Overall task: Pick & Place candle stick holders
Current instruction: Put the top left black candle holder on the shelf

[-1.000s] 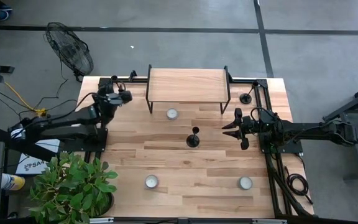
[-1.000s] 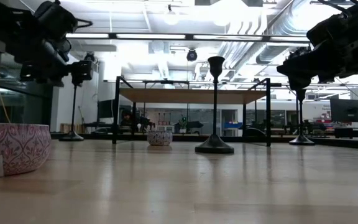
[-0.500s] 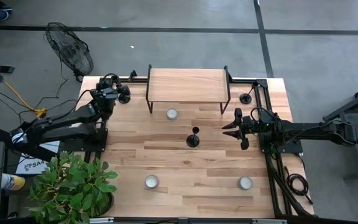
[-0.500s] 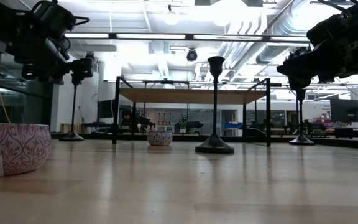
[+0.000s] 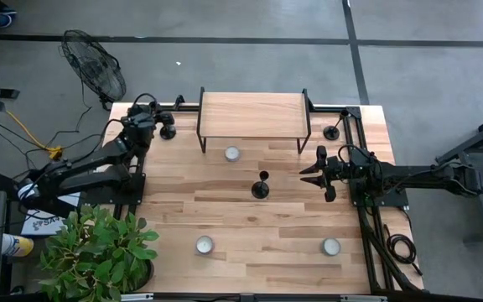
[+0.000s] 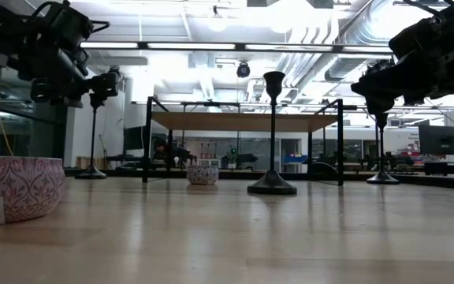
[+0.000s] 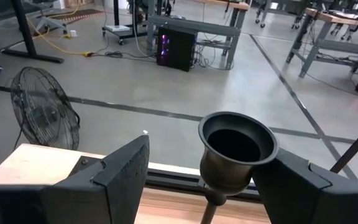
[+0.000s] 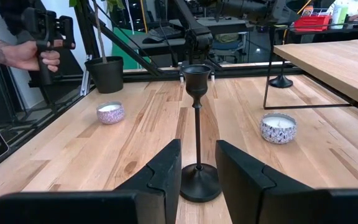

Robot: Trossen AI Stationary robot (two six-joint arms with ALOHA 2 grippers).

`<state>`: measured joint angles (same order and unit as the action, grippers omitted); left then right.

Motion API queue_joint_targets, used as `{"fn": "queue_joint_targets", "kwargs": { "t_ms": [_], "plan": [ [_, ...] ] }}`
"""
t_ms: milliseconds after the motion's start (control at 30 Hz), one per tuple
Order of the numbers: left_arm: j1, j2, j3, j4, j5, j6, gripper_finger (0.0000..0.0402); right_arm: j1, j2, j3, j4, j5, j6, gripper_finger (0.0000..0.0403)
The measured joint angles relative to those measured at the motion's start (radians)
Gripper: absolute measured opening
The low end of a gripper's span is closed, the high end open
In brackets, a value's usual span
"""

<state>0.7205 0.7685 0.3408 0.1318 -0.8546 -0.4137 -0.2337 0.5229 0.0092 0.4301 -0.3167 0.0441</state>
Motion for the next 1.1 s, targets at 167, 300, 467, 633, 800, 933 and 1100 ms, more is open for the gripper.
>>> {"fn": "queue_joint_targets", "kwargs": {
  "t_ms": [167,300,467,633,800,933,1100],
  "plan": [
    [0.008,0.001,0.000,0.000,0.012,0.002,0.0257,0.000,0.000,0.000,0.000,0.000,0.000,0.0096],
    [0.008,0.001,0.000,-0.001,0.011,0.002,0.0231,0.000,0.000,0.000,0.000,0.000,0.000,0.0096],
    [0.008,0.001,0.000,-0.002,0.011,0.002,0.0188,0.000,0.000,0.000,0.000,0.000,0.000,0.0096],
    [0.008,0.002,0.000,-0.002,0.012,0.001,0.0152,0.000,0.000,0.000,0.000,0.000,0.000,0.0096],
    [0.008,0.002,0.000,-0.002,0.039,-0.001,0.0124,0.000,0.000,0.000,0.000,0.000,0.000,0.0096],
    [0.006,0.002,0.000,-0.003,0.057,-0.001,0.0109,0.000,0.000,0.000,0.000,0.000,0.000,0.0096],
    [0.006,0.002,0.000,-0.003,0.061,0.000,0.0109,0.000,0.000,0.000,0.000,0.000,0.000,0.0096]
  ]
}}
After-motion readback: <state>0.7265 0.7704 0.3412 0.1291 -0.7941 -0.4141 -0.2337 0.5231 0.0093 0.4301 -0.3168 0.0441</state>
